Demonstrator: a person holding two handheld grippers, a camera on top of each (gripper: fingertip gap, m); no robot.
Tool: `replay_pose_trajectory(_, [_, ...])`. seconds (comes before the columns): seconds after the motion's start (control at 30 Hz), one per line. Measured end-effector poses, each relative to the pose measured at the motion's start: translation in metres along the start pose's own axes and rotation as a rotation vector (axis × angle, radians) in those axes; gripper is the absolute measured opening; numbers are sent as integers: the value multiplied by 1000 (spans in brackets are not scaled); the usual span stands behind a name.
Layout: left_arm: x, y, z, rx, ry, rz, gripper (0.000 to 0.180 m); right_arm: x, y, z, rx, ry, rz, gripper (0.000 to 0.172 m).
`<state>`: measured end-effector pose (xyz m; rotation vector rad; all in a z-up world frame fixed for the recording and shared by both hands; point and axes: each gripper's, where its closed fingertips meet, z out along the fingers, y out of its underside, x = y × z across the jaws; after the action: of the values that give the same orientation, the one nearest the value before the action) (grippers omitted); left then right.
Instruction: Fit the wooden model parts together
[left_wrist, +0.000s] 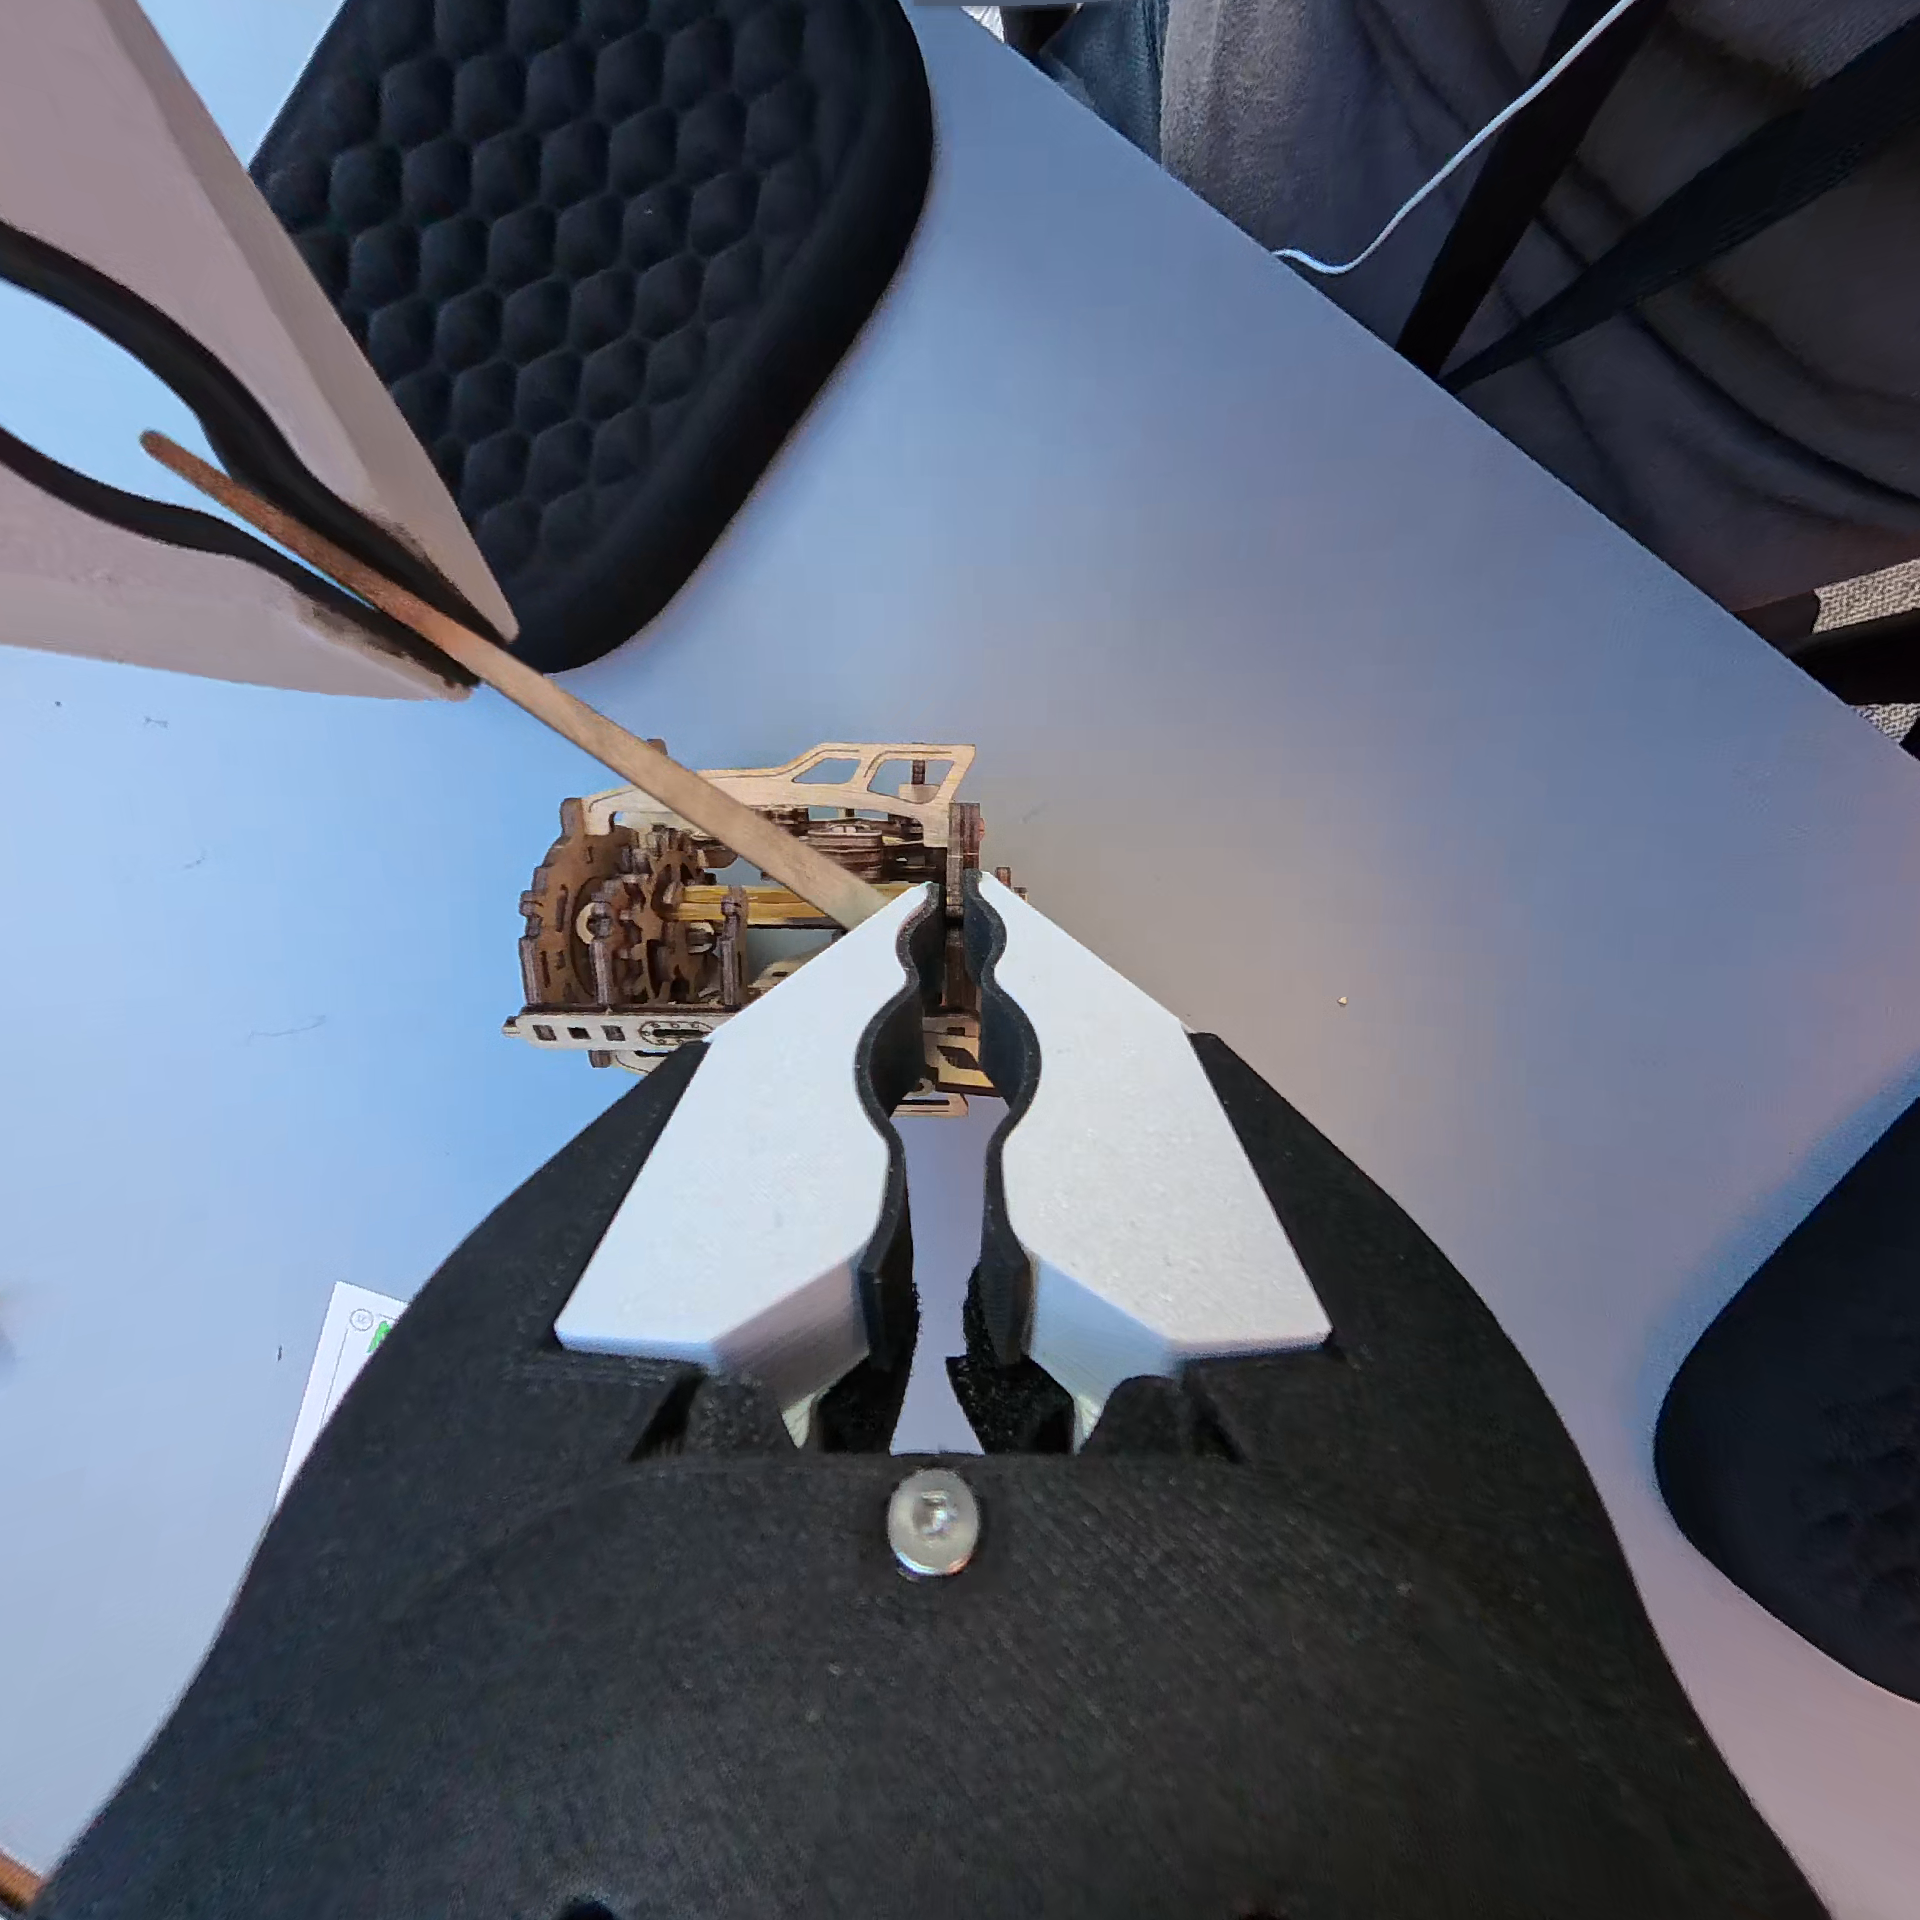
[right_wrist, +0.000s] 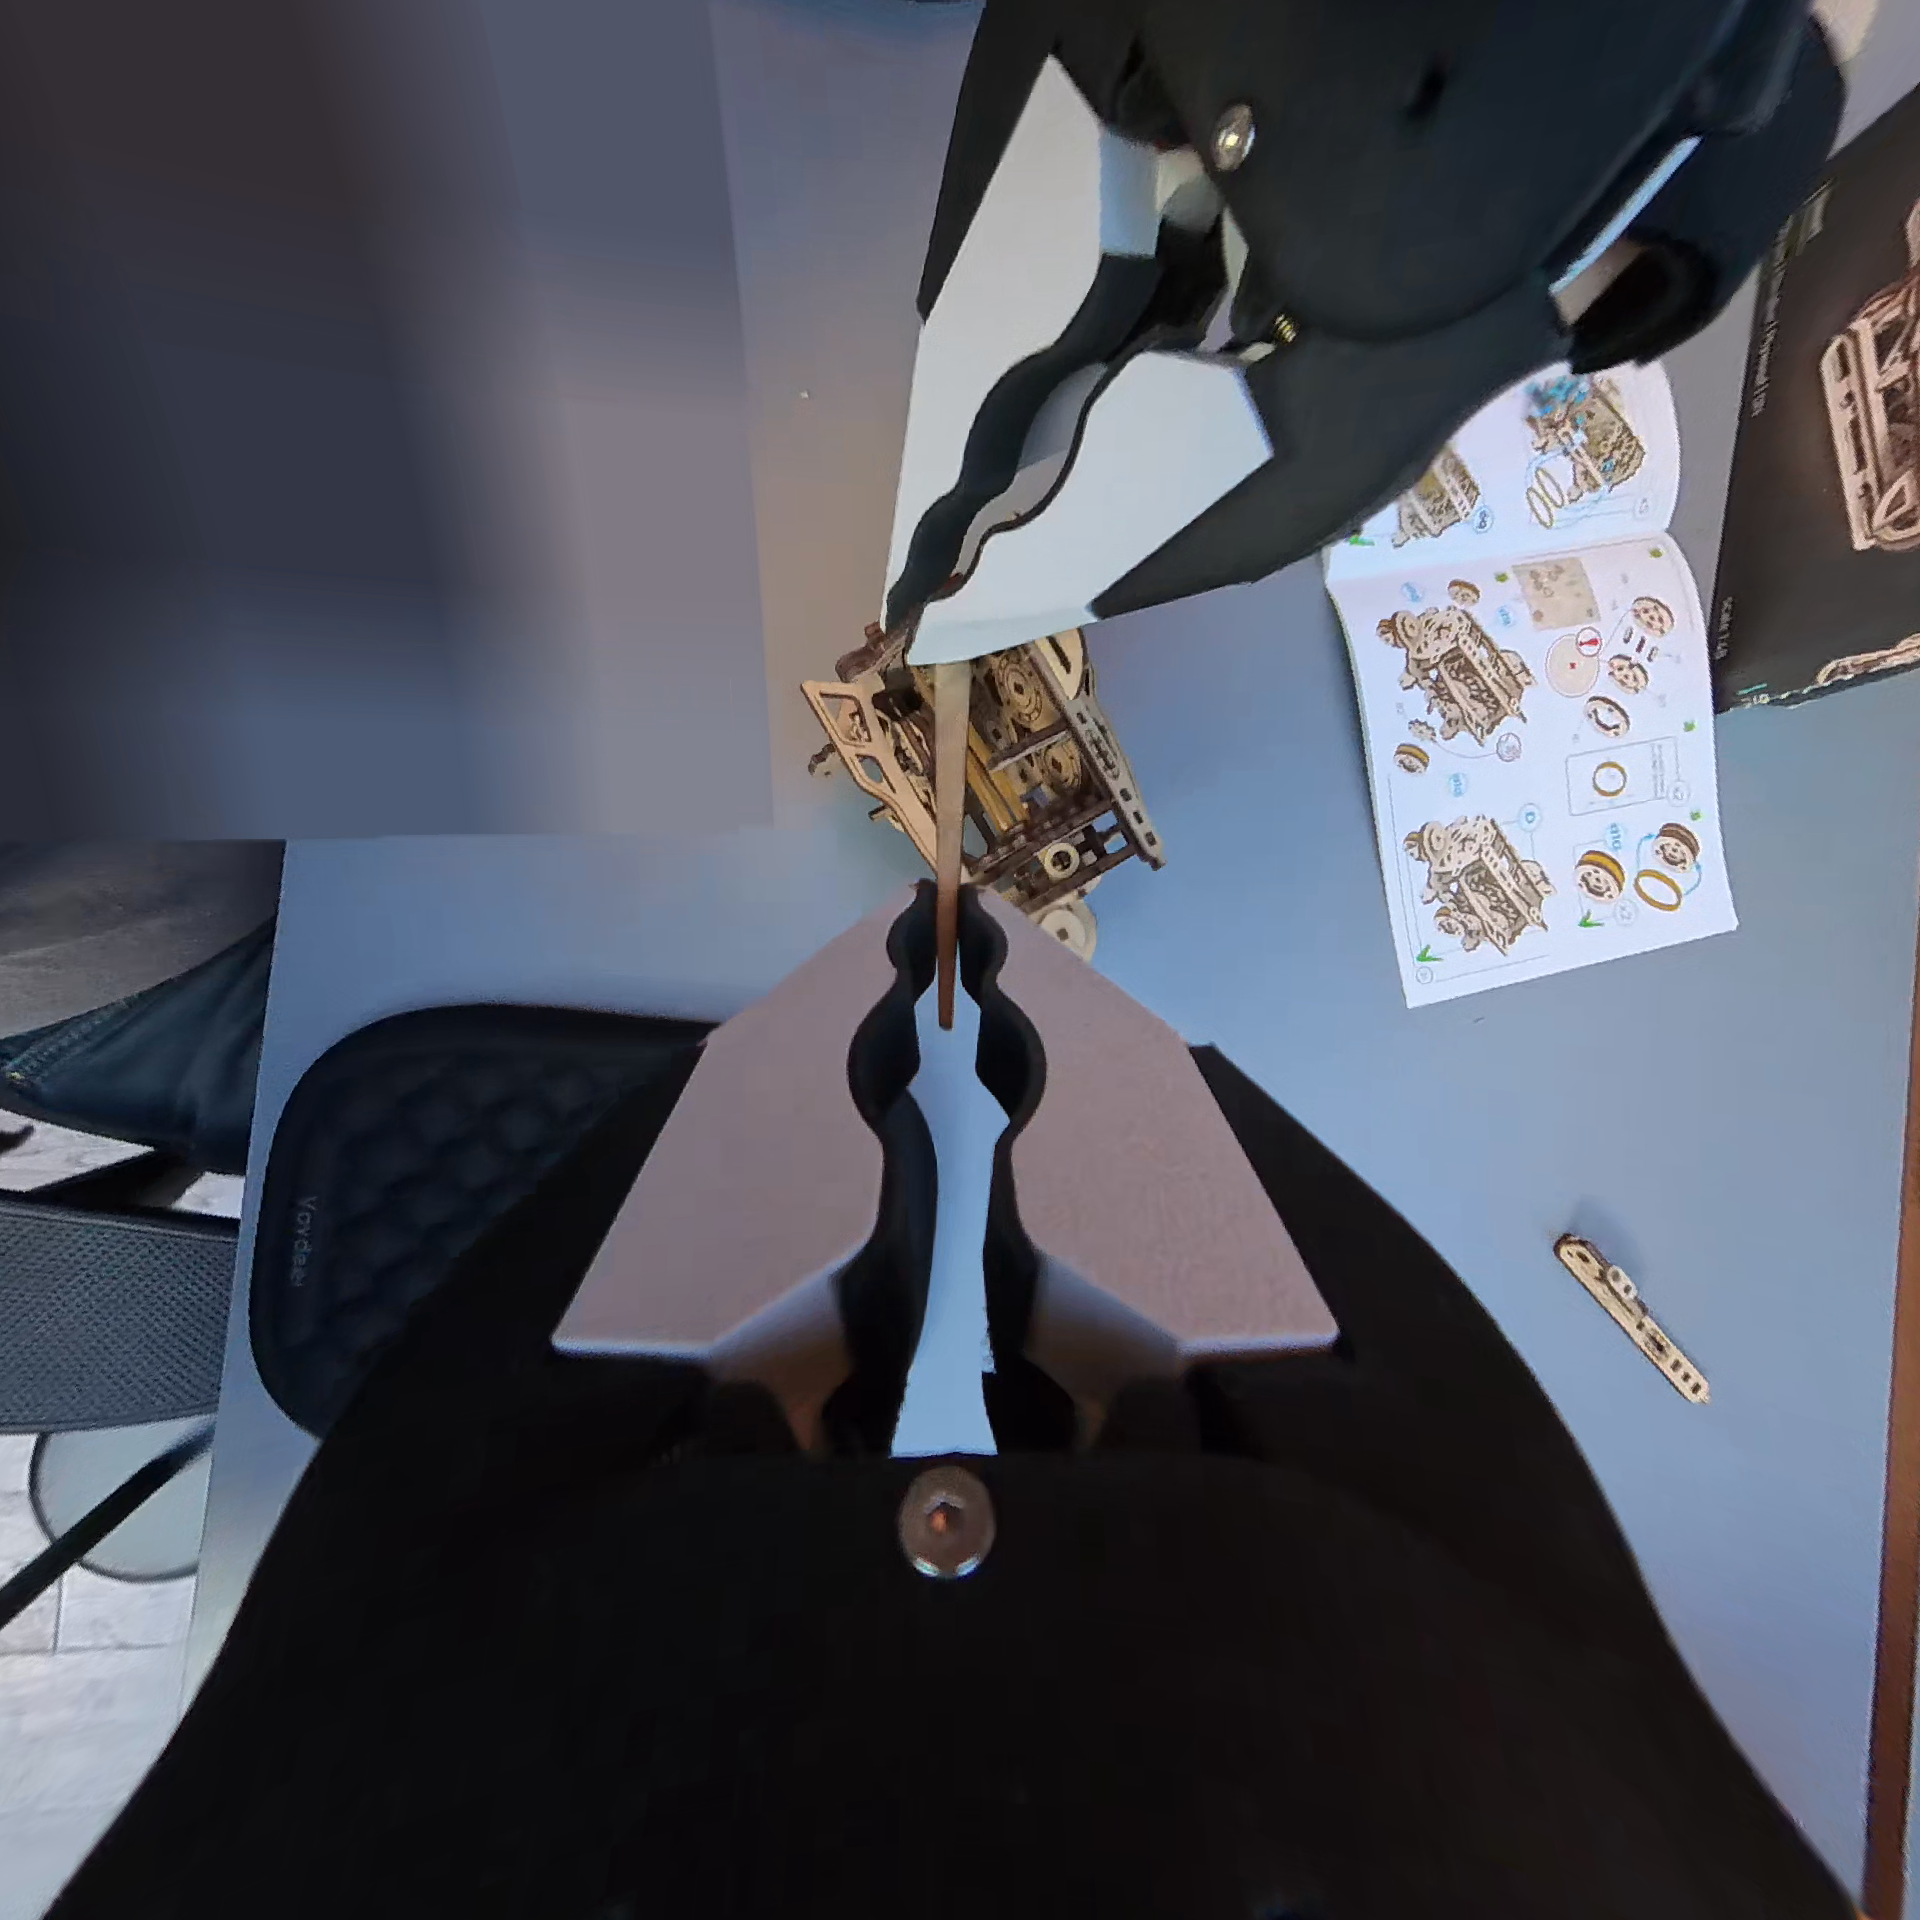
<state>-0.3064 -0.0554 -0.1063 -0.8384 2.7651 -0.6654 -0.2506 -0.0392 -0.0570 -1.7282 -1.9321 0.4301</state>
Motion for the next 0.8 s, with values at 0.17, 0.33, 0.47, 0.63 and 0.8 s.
replay_pose_trajectory(0.17, [0, 0, 0, -3, 2, 1, 0, 5, -8, 0, 128, -22, 67, 2])
replay_pose_trajectory(0.33, [0, 0, 0, -3, 3, -1, 0, 3, -21, 1, 282, -72, 130, 1])
replay_pose_trajectory(0.47, [0, 0, 0, 1, 5, -4, 0, 7, -27, -1, 353, -68, 161, 1])
replay_pose_trajectory(0.63, [0, 0, 0, 3, 4, -2, 0, 13, -27, -6, 344, -111, 232, 0])
replay_pose_trajectory(0.8, [0, 0, 0, 10, -1, -2, 0, 18, -22, -3, 276, -227, 358, 0])
